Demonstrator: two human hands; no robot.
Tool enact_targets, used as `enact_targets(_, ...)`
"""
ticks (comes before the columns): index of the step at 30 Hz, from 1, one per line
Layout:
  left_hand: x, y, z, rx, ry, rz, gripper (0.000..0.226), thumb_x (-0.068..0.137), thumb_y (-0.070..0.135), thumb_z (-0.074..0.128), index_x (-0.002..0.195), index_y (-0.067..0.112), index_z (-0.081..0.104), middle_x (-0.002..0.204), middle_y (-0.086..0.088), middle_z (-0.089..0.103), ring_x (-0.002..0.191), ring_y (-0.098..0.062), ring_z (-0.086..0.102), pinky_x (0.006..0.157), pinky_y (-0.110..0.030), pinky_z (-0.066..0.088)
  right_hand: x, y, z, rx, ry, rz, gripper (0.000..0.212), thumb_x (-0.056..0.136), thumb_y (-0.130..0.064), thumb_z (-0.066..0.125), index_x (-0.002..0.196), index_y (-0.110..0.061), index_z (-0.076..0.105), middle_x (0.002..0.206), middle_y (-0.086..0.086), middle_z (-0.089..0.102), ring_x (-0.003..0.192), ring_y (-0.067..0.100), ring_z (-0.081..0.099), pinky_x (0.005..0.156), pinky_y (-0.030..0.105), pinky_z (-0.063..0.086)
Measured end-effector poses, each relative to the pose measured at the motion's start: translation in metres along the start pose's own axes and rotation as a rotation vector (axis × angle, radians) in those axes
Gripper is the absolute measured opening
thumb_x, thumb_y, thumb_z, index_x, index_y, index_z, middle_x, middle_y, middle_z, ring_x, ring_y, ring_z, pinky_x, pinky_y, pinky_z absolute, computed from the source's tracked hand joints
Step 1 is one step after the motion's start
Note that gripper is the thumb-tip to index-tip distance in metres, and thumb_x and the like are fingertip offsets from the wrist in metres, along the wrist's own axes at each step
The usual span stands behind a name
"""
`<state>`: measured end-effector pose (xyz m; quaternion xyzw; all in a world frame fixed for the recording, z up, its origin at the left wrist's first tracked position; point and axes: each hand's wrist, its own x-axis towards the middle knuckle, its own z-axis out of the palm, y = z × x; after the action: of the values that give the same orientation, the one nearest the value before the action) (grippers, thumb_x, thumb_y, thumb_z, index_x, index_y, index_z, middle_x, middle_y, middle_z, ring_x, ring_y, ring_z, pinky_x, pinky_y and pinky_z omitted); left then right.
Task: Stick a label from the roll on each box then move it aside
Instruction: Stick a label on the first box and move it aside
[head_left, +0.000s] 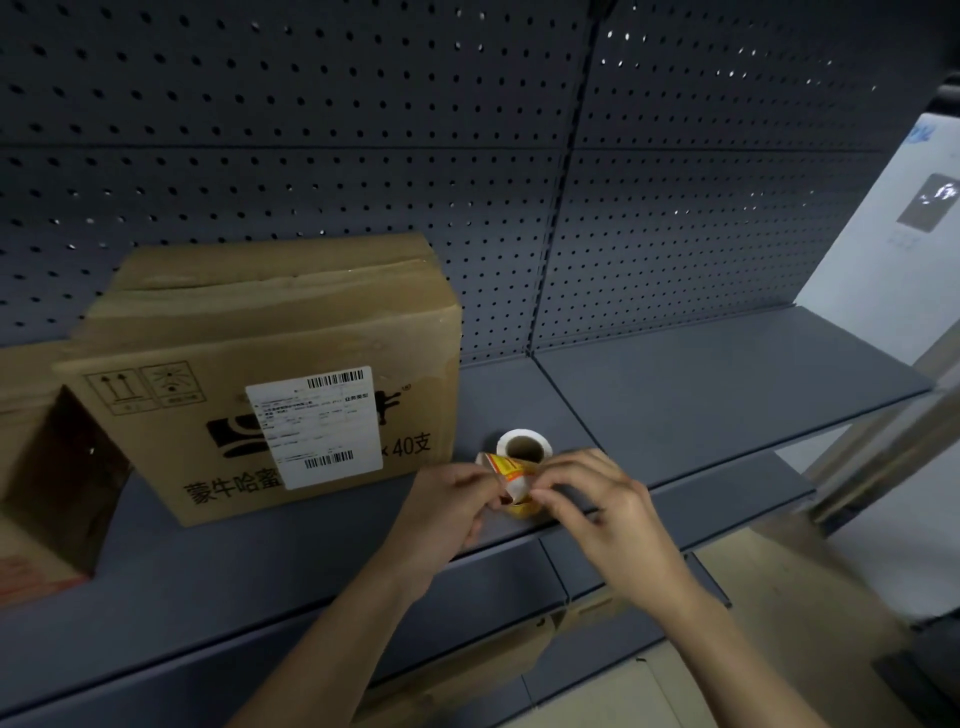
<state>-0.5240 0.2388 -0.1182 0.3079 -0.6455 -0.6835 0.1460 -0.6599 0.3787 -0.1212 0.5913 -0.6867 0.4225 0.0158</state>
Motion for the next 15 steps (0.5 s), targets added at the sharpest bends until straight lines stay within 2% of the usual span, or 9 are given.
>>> enact_targets(2,0.002,0.001,-0.002,0.011,0.054,0.008,0.021,0.091,0.01,0.059,0.085,-0.01,0.064,0.067,-0.012,0.044,0.055,-0.017,0.034,0.05,-0.028,0.026,0.002,-0.002,-0.005,-0.012,0.011,0.0,0.004,0.093,-0.016,0.069,0.096,-0.017,0.07,0.1,-0.012,0.065,0.104,0.008,0.061,0.088,0.034,0.05)
enact_targets(5,0.003,0.003,-0.006,0.041,0.105,0.03,0.024,0.092,0.008,0.057,0.082,-0.014,0.059,0.067,-0.012,0.041,0.054,-0.017,0.032,0.05,-0.027,0.025,0.005,-0.005,-0.012,-0.025,0.066,-0.014,0.005,0.093,-0.019,0.067,0.094,-0.015,0.07,0.096,-0.012,0.065,0.099,0.006,0.061,0.085,0.033,0.051)
enact_targets(10,0.007,-0.001,-0.015,0.138,0.182,0.038,0.026,0.087,0.007,0.059,0.061,0.007,0.057,0.059,-0.01,0.037,0.052,-0.015,0.032,0.052,-0.03,0.025,0.009,-0.008,-0.023,0.0,0.14,0.032,0.005,0.094,-0.014,0.065,0.091,-0.016,0.068,0.092,-0.014,0.064,0.092,0.009,0.063,0.079,0.028,0.049)
enact_targets(12,0.007,-0.005,-0.019,0.251,0.213,0.06,0.031,0.086,0.009,0.06,0.056,0.011,0.053,0.053,-0.002,0.039,0.05,-0.01,0.034,0.055,-0.03,0.027,0.012,-0.008,-0.026,0.031,0.157,0.067,0.005,0.094,-0.015,0.064,0.091,-0.017,0.067,0.091,-0.012,0.064,0.09,0.011,0.063,0.078,0.027,0.049)
enact_targets(15,0.002,-0.006,-0.024,0.433,0.225,0.12,0.032,0.086,0.015,0.063,0.057,0.005,0.055,0.05,0.006,0.043,0.048,-0.003,0.04,0.048,-0.017,0.029,0.019,-0.011,-0.027,0.081,0.128,0.093,0.005,0.093,-0.02,0.063,0.089,-0.02,0.067,0.09,-0.012,0.065,0.09,0.01,0.063,0.08,0.02,0.046)
